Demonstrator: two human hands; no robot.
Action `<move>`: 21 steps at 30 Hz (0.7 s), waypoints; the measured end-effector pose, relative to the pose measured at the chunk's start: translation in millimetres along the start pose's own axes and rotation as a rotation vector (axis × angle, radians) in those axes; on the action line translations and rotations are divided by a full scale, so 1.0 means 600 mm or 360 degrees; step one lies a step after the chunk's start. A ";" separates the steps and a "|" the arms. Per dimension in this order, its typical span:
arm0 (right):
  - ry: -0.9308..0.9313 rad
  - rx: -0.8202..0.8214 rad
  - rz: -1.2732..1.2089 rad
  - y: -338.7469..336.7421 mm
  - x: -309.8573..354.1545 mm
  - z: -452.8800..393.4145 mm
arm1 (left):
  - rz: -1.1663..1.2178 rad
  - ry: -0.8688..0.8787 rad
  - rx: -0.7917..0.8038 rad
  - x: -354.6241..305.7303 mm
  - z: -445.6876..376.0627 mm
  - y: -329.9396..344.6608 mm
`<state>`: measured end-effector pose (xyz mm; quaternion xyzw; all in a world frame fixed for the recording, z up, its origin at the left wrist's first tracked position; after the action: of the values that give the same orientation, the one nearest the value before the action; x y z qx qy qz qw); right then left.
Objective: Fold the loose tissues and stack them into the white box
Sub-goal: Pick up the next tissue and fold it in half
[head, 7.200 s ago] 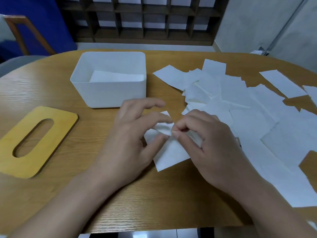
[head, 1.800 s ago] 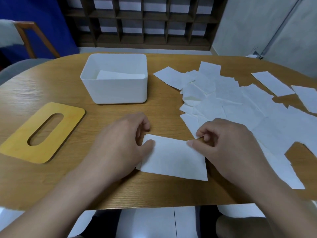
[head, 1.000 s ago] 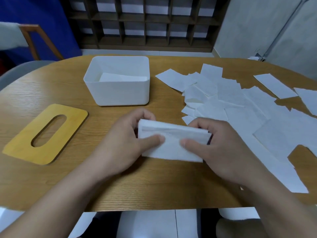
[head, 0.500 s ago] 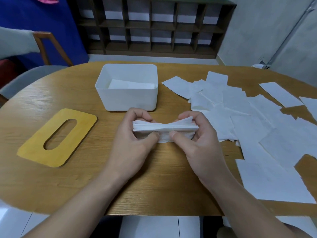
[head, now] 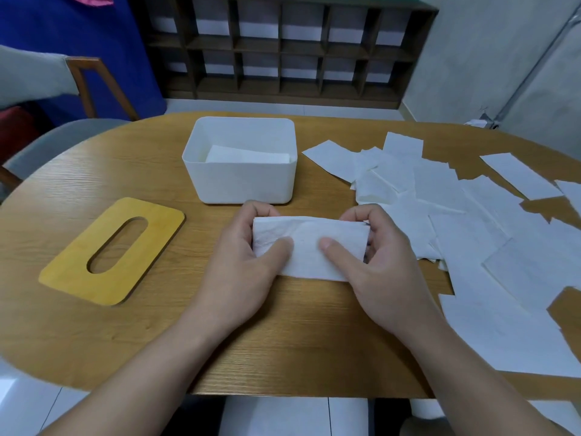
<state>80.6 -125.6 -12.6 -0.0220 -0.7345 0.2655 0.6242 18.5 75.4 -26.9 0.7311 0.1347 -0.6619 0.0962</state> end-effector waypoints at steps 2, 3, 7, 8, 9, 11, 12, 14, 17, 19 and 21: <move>0.0038 -0.0023 -0.0175 -0.010 0.005 -0.002 | 0.0085 -0.0045 -0.0021 -0.007 -0.001 -0.005; 0.0077 -0.0039 -0.0258 -0.013 0.007 -0.004 | 0.0138 -0.0084 -0.0027 -0.011 -0.001 -0.008; 0.0191 -0.0166 -0.0224 -0.013 0.005 -0.007 | -0.0145 -0.0110 0.0080 -0.025 0.002 -0.015; 0.0198 -0.0176 -0.0181 -0.012 0.004 -0.008 | -0.0267 -0.0082 0.0085 -0.029 0.004 -0.016; 0.0197 -0.0158 -0.0160 -0.011 0.005 -0.007 | -0.0362 -0.0042 0.0064 -0.032 0.006 -0.017; 0.0183 -0.0054 -0.0189 -0.014 0.005 -0.005 | -0.0468 0.0042 0.0006 -0.041 0.008 -0.020; 0.0166 0.0004 -0.0189 -0.016 0.005 -0.005 | -0.0497 0.0069 -0.0005 -0.044 0.008 -0.023; 0.0099 0.0064 -0.0116 -0.019 0.003 -0.004 | -0.0537 0.0115 0.0007 -0.048 0.003 -0.029; -0.0023 -0.0011 -0.0011 -0.016 0.006 -0.003 | -0.0519 0.0177 0.0013 -0.055 -0.007 -0.039; -0.0083 -0.0095 0.0081 -0.013 0.018 -0.007 | -0.0511 0.0256 -0.0036 -0.061 -0.015 -0.046; -0.0165 -0.0173 0.0135 -0.009 0.040 -0.019 | -0.0528 0.0366 -0.0155 -0.070 -0.027 -0.052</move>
<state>87.6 -117.4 12.3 -0.0731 -0.7774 0.2523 0.5715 19.7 107.1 17.8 0.7642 0.2951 -0.5735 0.0050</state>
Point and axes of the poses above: each hand's wrist, its own z-axis away from the middle knuckle, its own y-axis out of the palm, x = y × z, the point moved 1 cm from there along -z, towards the middle knuckle, and after that the axes turned 6 degrees about z, right-handed, at the moved point
